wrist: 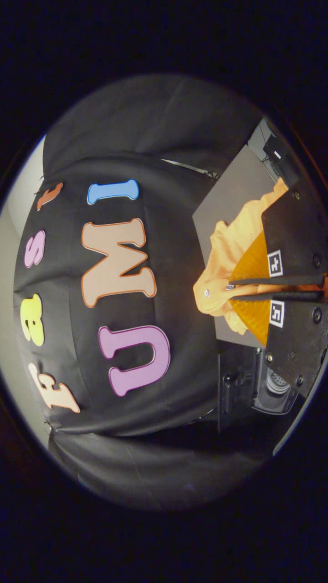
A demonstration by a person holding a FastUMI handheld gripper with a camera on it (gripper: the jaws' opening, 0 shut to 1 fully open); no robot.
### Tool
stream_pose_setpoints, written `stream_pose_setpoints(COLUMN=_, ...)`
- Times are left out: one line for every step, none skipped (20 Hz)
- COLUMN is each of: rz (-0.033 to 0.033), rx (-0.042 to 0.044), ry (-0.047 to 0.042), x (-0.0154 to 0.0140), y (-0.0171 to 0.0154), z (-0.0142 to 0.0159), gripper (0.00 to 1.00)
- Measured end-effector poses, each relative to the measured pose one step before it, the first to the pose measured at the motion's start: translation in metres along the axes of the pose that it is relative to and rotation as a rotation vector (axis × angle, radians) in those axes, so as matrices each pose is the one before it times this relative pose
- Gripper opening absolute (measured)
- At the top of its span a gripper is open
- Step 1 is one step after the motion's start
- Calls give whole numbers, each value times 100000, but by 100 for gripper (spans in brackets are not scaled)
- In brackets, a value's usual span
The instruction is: Put the clothes into the washing machine and then close the washing machine lid.
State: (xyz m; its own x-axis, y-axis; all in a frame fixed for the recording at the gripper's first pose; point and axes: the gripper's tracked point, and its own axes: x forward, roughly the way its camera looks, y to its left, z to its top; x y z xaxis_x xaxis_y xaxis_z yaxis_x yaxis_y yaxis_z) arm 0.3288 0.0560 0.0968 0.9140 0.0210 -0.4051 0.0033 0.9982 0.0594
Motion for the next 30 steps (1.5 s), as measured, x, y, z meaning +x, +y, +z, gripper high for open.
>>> stream_pose_setpoints(rz=1307, rx=1805, ry=-2045, x=-781, y=1028, z=996, gripper=5)
stream_pose_setpoints(rz=1105, rx=1018, ry=-1988, x=-691, y=1157, z=946, gripper=5)
stream_pose_setpoints(rz=789, rx=-25, ry=-1451, x=-646, y=932, z=787, gripper=5)
stream_pose_setpoints(rz=738, rx=245, ry=-975, x=-509, y=952, z=719, gripper=5)
stream_pose_setpoints(rz=1200, rx=979, ry=116, x=-483, y=1264, z=373, gripper=5)
stream_pose_setpoints(rz=653, rx=735, ry=-731, x=-294, y=1068, z=461, gripper=5)
stream_pose_setpoints(rz=942, rx=480, ry=-336, x=-64, y=1080, z=329, gripper=5)
stream_pose_setpoints(rz=888, rx=308, ry=296, x=-143, y=1125, z=-99, gripper=5)
stream_pose_setpoints(rz=691, rx=783, ry=-281, x=78, y=1002, z=167, gripper=5)
stream_pose_setpoints(rz=1016, rx=767, ry=130, x=124, y=1009, z=28, gripper=5)
stream_pose_setpoints(rz=1053, rx=1518, ry=391, x=256, y=983, z=72, gripper=5)
stream_pose_setpoints(rz=147, rx=2085, ry=-528, x=70, y=903, z=-102, gripper=5)
stream_pose_setpoints(rz=240, rx=2427, ry=-756, x=357, y=768, z=193, gripper=5)
stream_pose_setpoints(rz=1878, rx=1699, ry=-116, x=165, y=1122, z=-155, gripper=4)
stream_pose_setpoints(rz=1212, rx=106, ry=-56, x=457, y=1129, z=-259, gripper=5)
stream_pose_setpoints(rz=498, rx=-1615, ry=-165, x=259, y=733, z=-364, gripper=4)
stream_pose_setpoints(rz=-202, rx=-2525, ry=-82, x=388, y=645, z=-359, gripper=4)
stream_pose_setpoints(rz=237, rx=-3071, ry=438, x=322, y=770, z=-589, gripper=5)
stream_pose_setpoints(rz=300, rx=-3220, ry=-750, x=423, y=837, z=-369, gripper=4)
stream_pose_setpoints(rz=181, rx=-3313, ry=-61, x=433, y=823, z=-530, gripper=5)
stream_pose_setpoints(rz=-32, rx=-2273, ry=-451, x=430, y=609, z=-582, gripper=5)
stream_pose_setpoints(rz=1104, rx=151, ry=505, x=411, y=707, z=-768, gripper=5)
stream_pose_setpoints(rz=3149, rx=2994, ry=289, x=522, y=1093, z=-767, gripper=5)
stream_pose_setpoints(rz=1894, rx=2185, ry=1386, x=559, y=868, z=-1171, gripper=5)
stream_pose_setpoints(rz=-163, rx=954, ry=797, x=652, y=123, z=-827, gripper=5)
stream_pose_setpoints(rz=658, rx=175, ry=1155, x=676, y=134, z=-1015, gripper=5)
stream_pose_setpoints(rz=1375, rx=699, ry=1655, x=795, y=356, z=-1318, gripper=5)
stream_pose_setpoints(rz=1954, rx=1162, ry=1599, x=794, y=498, z=-1506, gripper=5)
stream_pose_setpoints(rz=869, rx=38, ry=2170, x=970, y=129, z=-1485, gripper=5)
stream_pose_setpoints(rz=156, rx=-439, ry=1989, x=837, y=-147, z=-1538, gripper=5)
